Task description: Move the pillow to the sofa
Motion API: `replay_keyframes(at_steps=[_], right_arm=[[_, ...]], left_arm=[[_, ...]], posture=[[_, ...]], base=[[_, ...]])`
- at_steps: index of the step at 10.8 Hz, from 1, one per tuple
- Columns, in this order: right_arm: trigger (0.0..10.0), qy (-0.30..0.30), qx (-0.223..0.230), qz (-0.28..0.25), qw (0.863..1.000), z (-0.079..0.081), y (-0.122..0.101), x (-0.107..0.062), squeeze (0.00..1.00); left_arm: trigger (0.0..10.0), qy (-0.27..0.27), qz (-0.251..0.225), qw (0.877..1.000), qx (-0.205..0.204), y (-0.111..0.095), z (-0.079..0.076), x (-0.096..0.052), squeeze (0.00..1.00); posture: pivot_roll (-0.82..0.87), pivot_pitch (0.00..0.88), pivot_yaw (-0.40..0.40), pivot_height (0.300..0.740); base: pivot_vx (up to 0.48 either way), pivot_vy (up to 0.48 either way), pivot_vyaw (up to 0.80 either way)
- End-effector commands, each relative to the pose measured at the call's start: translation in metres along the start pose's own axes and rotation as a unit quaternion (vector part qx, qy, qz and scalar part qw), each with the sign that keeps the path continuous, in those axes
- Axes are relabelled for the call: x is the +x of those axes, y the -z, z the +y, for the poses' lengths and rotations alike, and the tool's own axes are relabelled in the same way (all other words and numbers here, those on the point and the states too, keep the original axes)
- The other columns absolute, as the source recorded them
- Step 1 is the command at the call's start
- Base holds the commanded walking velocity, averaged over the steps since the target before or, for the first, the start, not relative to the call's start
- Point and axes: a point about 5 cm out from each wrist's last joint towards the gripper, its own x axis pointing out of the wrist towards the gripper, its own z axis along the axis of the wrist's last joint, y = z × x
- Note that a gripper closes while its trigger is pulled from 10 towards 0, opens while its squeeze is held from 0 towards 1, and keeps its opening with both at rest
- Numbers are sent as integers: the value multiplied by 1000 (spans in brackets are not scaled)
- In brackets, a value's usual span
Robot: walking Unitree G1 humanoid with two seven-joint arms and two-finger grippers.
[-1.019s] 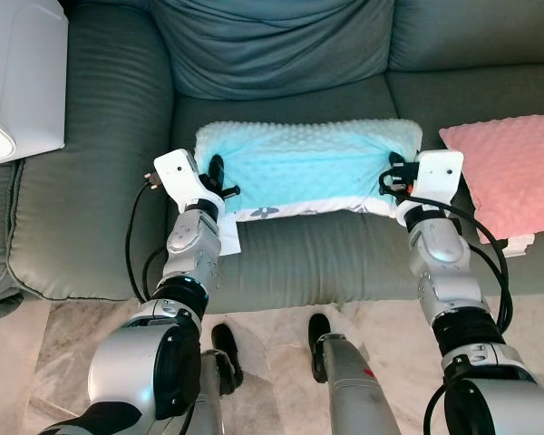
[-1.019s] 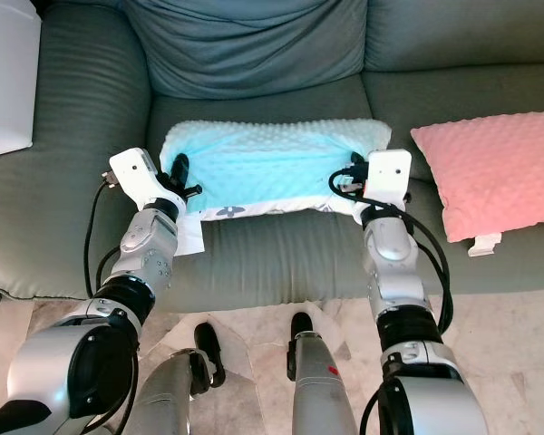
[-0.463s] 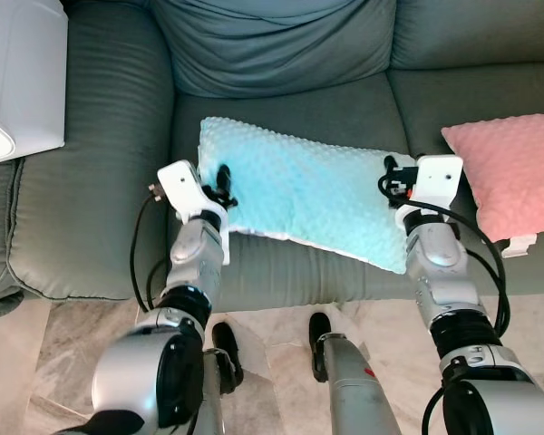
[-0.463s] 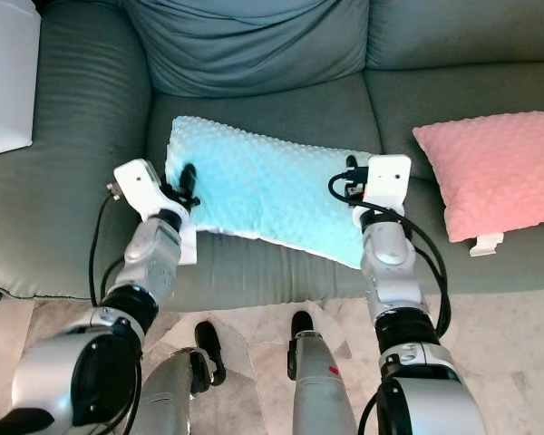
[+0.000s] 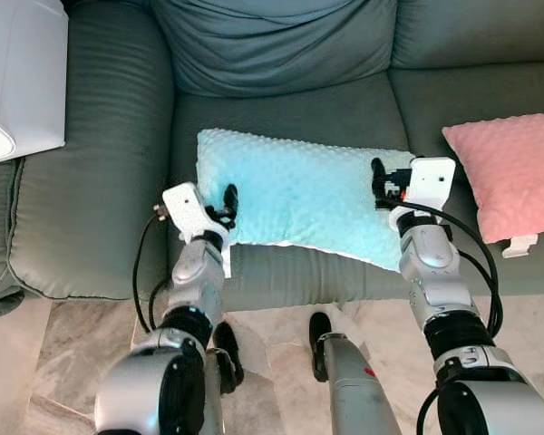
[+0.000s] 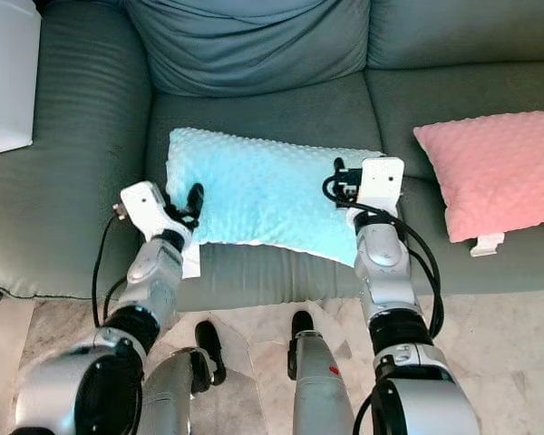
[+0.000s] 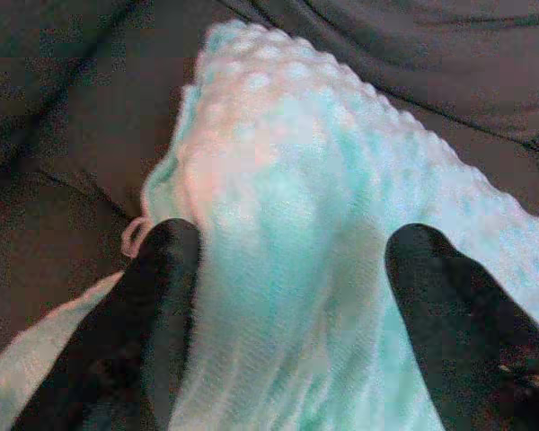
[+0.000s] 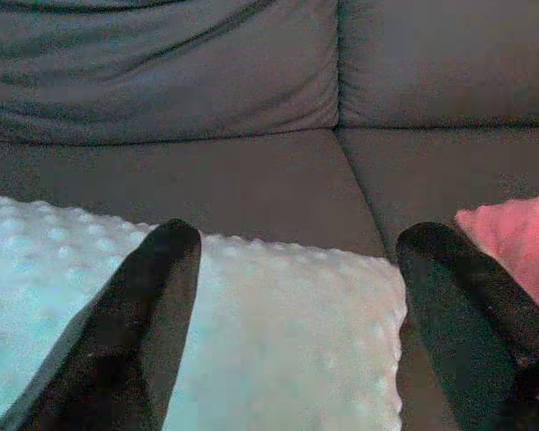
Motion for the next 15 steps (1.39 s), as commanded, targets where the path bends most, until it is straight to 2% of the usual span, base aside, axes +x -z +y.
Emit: replay_keyframes(at_steps=[1, 5, 9, 11, 12, 13, 15], right_arm=[[10000, -5, 7, 28, 1000, 2, 13, -8, 1000], [10000, -49, 28, 69, 996, 13, 20, -20, 1000], [10000, -80, 36, 87, 992, 16, 17, -35, 1000], [10000, -84, 51, 96, 991, 27, 12, -45, 1000], [10000, -94, 66, 123, 986, 42, 18, -66, 1000], [10000, -108, 76, 147, 980, 53, 23, -83, 1000], [10000, -112, 76, 190, 972, 63, 32, -102, 1000]], left_arm=[[10000, -7, 30, 1000, 0, 17, 6, -9, 1000], [10000, 4, 53, 999, -7, 39, 0, -23, 1000], [10000, 2, 60, 998, -7, 46, -1, -29, 1000], [10000, 6, 50, 998, 26, 40, 5, -28, 1000], [10000, 13, 28, 997, 68, 27, 19, -29, 1000], [10000, 11, 27, 995, 91, 22, 32, -35, 1000], [10000, -4, 42, 991, 129, 25, 56, -50, 1000]], posture=[[-196, 494, 74, 740], [-212, 460, 61, 740], [-216, 444, 49, 740], [-219, 432, 40, 740], [-214, 427, 38, 740], [-206, 422, 40, 740], [-200, 417, 42, 740]], base=[[0, 0, 0], [0, 0, 0], [0, 0, 0], [0, 0, 0], [0, 0, 0], [0, 0, 0], [0, 0, 0]])
